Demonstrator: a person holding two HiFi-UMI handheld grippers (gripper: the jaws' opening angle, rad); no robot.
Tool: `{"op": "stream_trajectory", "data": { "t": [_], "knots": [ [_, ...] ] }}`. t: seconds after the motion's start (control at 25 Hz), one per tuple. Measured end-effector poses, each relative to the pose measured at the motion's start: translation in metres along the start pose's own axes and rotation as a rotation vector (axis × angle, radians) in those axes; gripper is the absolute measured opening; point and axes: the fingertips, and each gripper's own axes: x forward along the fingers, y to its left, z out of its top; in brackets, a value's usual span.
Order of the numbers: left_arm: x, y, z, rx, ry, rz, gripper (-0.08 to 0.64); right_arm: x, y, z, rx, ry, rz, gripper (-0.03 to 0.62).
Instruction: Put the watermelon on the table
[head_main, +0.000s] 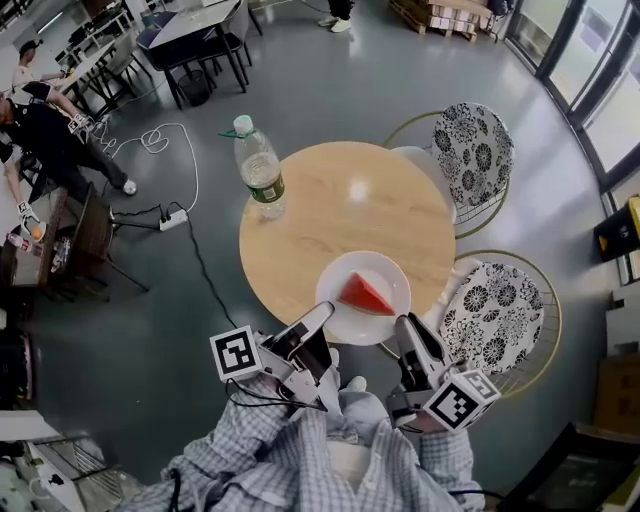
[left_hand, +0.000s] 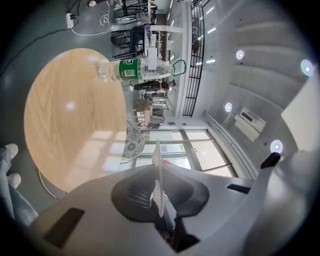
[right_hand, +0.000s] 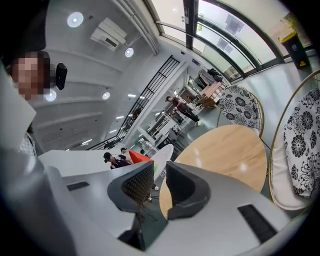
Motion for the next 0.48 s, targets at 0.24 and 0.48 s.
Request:
{"op": "stream_trajectory", "data": {
  "t": [0.24, 0.48],
  "knots": [
    [0.020, 0.003, 0.023, -0.003, 0.053, 0.003, 0.034, 0.022, -0.007, 0.010, 0.007, -0.043, -0.034, 0.083],
    [0.039, 0.013, 0.039, -0.017, 0.119, 0.013, 0.034, 0.036, -0.019, 0.013, 0.023, -0.086, -0.098, 0.083]
  ]
}}
